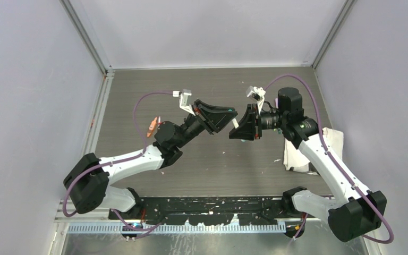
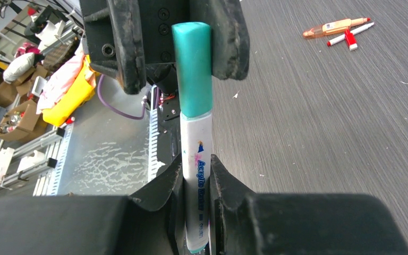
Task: Insert the pens into the pen caps
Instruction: Press the pen cap onto the pen.
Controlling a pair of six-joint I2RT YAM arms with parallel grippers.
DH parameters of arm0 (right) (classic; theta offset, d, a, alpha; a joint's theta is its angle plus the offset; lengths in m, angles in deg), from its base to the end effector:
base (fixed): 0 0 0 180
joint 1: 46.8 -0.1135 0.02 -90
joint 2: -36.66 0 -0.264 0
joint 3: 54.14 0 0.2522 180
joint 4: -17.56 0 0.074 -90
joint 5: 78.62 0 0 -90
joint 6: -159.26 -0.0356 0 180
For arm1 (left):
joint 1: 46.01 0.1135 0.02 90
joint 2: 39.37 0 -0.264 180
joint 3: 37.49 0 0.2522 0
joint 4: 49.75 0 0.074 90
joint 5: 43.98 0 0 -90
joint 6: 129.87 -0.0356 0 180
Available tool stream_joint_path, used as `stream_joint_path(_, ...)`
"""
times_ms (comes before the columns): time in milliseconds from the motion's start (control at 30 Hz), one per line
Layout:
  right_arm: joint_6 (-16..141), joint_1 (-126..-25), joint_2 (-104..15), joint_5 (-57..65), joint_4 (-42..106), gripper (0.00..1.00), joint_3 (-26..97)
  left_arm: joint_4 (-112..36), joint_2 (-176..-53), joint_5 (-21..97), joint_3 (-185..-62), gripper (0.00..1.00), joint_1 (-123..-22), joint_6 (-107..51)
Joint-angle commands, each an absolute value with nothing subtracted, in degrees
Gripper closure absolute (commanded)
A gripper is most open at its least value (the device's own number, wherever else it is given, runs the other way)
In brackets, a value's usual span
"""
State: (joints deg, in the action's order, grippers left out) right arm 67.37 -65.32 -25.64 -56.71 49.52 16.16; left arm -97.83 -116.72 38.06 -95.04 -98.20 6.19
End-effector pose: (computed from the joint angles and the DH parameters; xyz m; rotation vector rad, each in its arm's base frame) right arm 0.2046 0.1034 0.3469 -1.0366 1.6575 1.3964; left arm 0.1774 -0.2366 0.3374 0.2070 1.2104 -1.5990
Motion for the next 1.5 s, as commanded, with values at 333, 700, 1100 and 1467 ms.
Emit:
stream_joint_path(333, 66.63, -65.00, -25.15, -58.41, 47.30, 0.99, 16.07, -92.19, -113.73, 34.17, -97.84, 0.99, -98.35, 4.55)
stream_joint_path(700, 66.35, -64.64, -24.85, -54.03, 45.08, 0.99, 14.90, -87.45, -114.92, 26.59, -96.39, 0.99, -100.01, 8.05)
stream_joint_path(1100, 70.82, -64.12, -24.88, -48.08, 43.49, 0.99, 12.91, -94.17, -116.00, 32.58, -81.76, 0.99, -112.92, 7.43)
stream_joint_path(1467, 69.42, -64.14, -24.86, -50.44, 37.50, 0.99, 9.70, -111.51, -127.26, 29.86, -78.39, 0.99, -118.43, 12.06)
